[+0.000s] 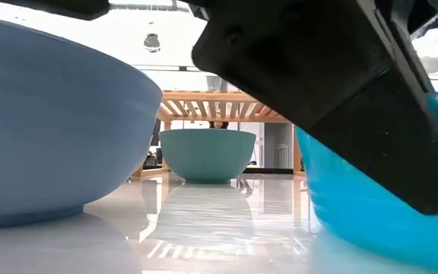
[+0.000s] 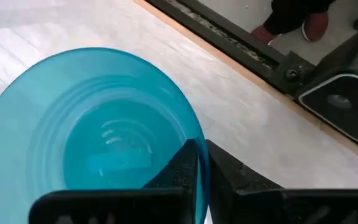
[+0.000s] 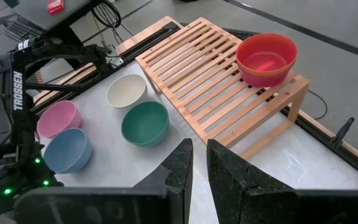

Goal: Place and stack bowls onto a shelf
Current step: Stack the small blue bowl on top of the small orange bowl

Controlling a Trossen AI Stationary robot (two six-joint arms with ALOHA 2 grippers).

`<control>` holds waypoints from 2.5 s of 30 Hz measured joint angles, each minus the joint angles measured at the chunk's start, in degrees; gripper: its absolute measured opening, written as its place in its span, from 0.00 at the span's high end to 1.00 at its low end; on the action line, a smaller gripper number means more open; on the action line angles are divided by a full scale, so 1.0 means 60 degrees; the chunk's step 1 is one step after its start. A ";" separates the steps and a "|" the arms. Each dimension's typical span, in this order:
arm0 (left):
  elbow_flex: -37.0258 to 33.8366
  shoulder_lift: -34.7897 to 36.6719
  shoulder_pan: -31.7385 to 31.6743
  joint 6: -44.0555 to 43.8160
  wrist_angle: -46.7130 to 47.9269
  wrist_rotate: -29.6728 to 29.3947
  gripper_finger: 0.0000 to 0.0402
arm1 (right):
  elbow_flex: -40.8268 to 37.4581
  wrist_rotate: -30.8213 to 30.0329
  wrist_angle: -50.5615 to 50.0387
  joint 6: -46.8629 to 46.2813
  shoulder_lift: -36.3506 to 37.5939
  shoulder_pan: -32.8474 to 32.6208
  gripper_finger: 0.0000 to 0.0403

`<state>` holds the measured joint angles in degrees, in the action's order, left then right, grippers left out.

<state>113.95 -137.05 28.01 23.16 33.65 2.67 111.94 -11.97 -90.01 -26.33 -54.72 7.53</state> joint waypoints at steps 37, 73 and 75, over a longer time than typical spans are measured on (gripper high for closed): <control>0.3097 0.3172 -0.6804 -0.1338 -0.0343 -0.3427 1.00 | 0.0000 -0.0058 -0.0001 -0.0357 -0.0004 0.0000 0.81; 0.3100 0.1136 -0.9046 0.0067 -0.1887 -0.0257 1.00 | 0.0000 -0.1789 0.0002 -0.0350 -0.0004 0.0007 0.81; 0.3099 0.1084 -0.9104 -0.0131 -0.1674 -0.0074 1.00 | 0.0000 -0.1791 0.0000 -0.0357 -0.0004 0.0007 0.81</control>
<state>132.54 -130.54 -26.61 22.37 23.60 2.23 111.94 -22.71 -90.01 -28.47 -54.74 7.57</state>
